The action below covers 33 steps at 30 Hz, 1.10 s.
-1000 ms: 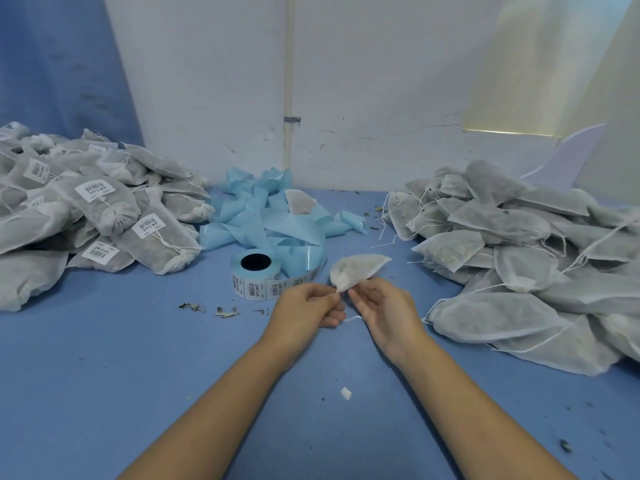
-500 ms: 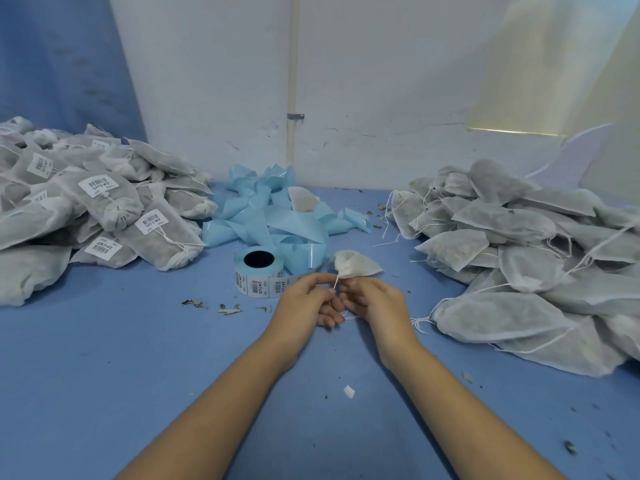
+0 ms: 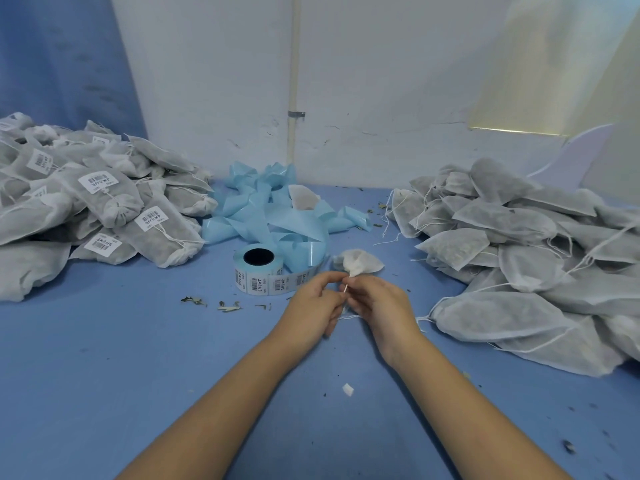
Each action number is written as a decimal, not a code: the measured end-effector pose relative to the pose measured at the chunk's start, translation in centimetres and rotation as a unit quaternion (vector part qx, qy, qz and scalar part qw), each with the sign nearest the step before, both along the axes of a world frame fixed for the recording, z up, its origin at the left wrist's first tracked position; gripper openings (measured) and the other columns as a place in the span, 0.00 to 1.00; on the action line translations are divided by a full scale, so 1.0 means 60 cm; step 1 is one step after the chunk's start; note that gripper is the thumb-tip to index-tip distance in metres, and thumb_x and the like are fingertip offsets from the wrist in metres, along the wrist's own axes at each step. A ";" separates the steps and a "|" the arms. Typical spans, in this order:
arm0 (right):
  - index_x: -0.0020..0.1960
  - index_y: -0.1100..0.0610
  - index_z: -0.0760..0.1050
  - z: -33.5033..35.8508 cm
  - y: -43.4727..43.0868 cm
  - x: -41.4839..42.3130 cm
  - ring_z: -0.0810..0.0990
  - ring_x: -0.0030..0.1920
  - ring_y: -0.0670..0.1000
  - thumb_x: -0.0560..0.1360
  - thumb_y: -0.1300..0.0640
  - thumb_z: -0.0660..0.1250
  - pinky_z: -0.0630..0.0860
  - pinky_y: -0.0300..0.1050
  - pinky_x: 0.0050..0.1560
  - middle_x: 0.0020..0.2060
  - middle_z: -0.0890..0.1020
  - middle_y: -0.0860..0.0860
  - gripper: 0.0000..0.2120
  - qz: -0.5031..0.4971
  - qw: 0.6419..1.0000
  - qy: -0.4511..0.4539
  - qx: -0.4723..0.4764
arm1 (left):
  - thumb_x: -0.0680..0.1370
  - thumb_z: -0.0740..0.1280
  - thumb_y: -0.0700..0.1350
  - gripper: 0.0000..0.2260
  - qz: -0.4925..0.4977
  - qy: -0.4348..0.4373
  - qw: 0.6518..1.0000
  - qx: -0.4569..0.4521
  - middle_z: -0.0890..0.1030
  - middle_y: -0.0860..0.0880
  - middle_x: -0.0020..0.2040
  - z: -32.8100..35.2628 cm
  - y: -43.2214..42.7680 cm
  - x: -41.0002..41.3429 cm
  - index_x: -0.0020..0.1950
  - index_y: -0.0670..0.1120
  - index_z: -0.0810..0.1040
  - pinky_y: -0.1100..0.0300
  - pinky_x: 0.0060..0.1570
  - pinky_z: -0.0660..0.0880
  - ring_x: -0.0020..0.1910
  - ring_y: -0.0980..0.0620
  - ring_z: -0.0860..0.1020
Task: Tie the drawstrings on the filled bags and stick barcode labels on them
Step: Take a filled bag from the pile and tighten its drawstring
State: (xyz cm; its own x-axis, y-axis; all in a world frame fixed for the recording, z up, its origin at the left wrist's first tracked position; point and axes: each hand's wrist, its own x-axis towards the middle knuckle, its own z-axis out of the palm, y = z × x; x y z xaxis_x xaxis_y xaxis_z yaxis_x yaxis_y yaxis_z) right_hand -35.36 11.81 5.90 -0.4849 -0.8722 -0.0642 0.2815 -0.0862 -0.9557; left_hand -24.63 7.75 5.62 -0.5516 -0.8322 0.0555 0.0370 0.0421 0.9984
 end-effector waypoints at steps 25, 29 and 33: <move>0.36 0.56 0.73 0.005 0.005 -0.017 0.69 0.32 0.46 0.76 0.60 0.63 0.66 0.36 0.34 0.30 0.75 0.46 0.10 -0.046 0.959 0.273 0.064 | 0.82 0.57 0.50 0.11 0.186 -0.316 0.837 -0.407 0.72 0.52 0.52 -0.010 -0.004 0.023 0.53 0.46 0.76 0.52 0.41 0.74 0.45 0.51 0.75; 0.40 0.59 0.73 -0.001 0.007 -0.013 0.70 0.34 0.43 0.77 0.57 0.61 0.65 0.35 0.34 0.33 0.76 0.47 0.08 -0.053 0.904 0.421 0.055 | 0.81 0.59 0.47 0.10 0.170 -0.248 0.851 -0.431 0.72 0.54 0.63 -0.006 0.002 0.019 0.53 0.43 0.77 0.53 0.40 0.74 0.48 0.51 0.77; 0.49 0.54 0.76 -0.004 0.013 -0.004 0.73 0.50 0.48 0.79 0.57 0.60 0.67 0.45 0.46 0.47 0.78 0.47 0.06 -0.080 0.816 0.569 0.058 | 0.81 0.59 0.39 0.11 0.071 -0.122 0.913 -0.382 0.74 0.51 0.65 -0.009 0.008 0.008 0.62 0.42 0.75 0.64 0.58 0.71 0.57 0.61 0.73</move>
State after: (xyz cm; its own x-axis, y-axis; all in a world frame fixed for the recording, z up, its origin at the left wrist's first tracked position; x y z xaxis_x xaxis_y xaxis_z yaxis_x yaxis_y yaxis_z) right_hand -35.60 12.59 5.68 -0.3961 -0.8115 0.4296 -0.8002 0.0757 -0.5949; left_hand -24.13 8.23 5.10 -0.5154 -0.6658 0.5396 -0.2430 0.7173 0.6530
